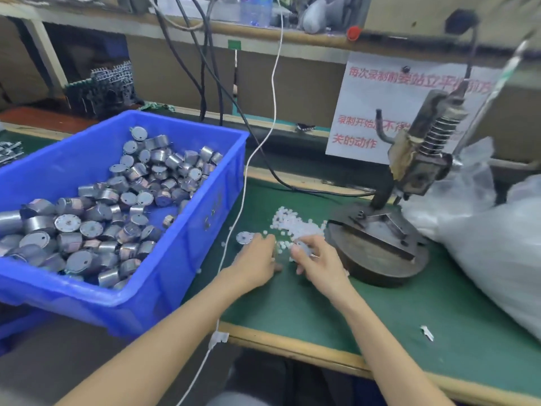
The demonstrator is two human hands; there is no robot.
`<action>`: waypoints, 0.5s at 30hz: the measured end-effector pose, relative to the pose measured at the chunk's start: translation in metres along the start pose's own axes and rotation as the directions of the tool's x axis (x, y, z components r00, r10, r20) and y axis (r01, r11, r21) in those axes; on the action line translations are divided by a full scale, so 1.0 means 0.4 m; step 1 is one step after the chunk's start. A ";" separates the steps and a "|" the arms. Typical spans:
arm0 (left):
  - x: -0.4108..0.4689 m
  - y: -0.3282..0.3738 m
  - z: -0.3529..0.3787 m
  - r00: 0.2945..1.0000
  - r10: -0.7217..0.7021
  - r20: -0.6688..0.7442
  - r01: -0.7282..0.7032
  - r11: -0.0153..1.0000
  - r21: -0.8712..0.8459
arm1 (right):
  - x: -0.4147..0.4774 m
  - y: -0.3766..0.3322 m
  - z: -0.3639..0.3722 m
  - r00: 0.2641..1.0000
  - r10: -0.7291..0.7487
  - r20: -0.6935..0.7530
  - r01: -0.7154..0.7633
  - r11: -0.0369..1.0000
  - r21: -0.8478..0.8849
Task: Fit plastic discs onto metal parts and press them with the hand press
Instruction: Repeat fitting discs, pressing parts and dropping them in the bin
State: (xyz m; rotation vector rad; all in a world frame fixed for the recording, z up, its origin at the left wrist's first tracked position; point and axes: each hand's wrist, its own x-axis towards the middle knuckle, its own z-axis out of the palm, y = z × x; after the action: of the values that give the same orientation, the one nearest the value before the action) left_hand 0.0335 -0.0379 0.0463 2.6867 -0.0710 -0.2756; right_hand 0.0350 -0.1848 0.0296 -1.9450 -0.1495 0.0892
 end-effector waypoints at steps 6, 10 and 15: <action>0.029 -0.029 0.019 0.996 0.006 -0.089 -0.013 0.997 -0.077 | -0.039 0.047 -0.005 0.990 -0.097 -0.100 0.102 0.994 0.044; 0.016 -0.006 0.025 0.972 0.133 -0.196 -0.148 0.987 -0.068 | -0.043 0.080 -0.037 0.991 -0.053 -0.124 0.067 0.992 0.109; -0.008 0.038 0.099 0.933 0.296 -0.204 -0.336 0.919 -0.205 | -0.056 0.106 -0.067 0.990 -0.086 -0.111 0.105 0.977 0.184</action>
State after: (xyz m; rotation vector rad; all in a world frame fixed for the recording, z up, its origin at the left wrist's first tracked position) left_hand 0.0222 -0.0678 0.0183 2.4007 -0.3941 0.0451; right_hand 0.0190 -0.2283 0.0002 -1.7449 -0.1606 -0.0581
